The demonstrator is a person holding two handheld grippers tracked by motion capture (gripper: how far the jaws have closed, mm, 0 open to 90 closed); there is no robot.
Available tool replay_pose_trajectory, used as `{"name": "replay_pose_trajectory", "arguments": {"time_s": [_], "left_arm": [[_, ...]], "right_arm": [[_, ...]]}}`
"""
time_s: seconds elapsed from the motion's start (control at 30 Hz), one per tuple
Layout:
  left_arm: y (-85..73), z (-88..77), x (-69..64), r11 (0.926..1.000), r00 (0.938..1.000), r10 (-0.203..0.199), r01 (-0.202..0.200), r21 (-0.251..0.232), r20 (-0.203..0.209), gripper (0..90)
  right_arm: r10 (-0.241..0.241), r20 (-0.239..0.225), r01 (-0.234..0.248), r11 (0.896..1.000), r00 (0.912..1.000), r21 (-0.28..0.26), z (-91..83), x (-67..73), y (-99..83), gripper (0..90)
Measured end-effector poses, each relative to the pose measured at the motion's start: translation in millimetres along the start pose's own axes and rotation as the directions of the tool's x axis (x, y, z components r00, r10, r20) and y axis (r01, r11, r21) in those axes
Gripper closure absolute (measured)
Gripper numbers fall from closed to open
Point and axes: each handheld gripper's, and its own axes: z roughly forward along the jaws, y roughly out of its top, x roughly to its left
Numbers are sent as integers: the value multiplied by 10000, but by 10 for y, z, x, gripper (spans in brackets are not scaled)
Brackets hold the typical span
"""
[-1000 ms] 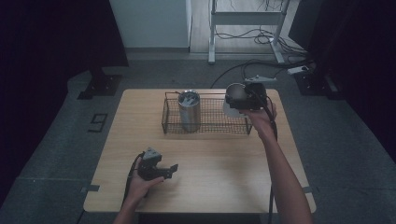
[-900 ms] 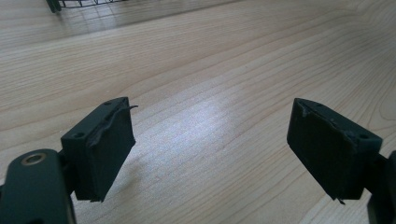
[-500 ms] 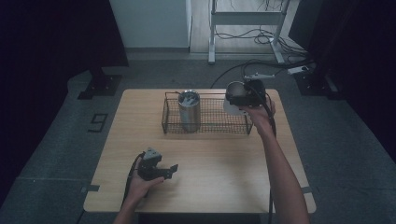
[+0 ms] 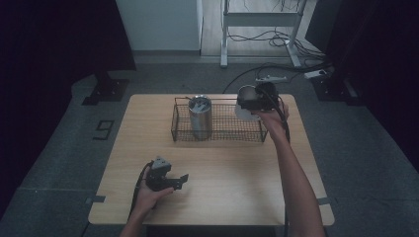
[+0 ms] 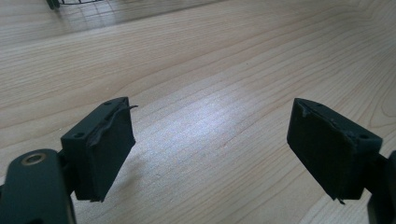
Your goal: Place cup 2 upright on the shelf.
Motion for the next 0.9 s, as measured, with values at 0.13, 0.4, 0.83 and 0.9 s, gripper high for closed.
{"name": "replay_pose_trajectory", "arguments": {"time_s": [0.13,0.4,0.83,0.9], "left_arm": [[-3,4,-9,10000,10000,35,-35,31,6,148],[-9,20,-25,9999,10000,70,-71,85,47,148],[-16,28,-31,9997,9998,175,-176,176,58,149],[-17,29,-30,9997,9999,165,-166,192,40,149]], "right_arm": [[50,-9,-50,10000,10000,34,50,-10,0,59],[3,-29,-2,9999,10000,124,157,-8,11,59],[23,-45,-22,9995,10000,320,345,-30,-36,59],[18,-22,-17,9994,10000,354,370,-37,-46,59]]}}
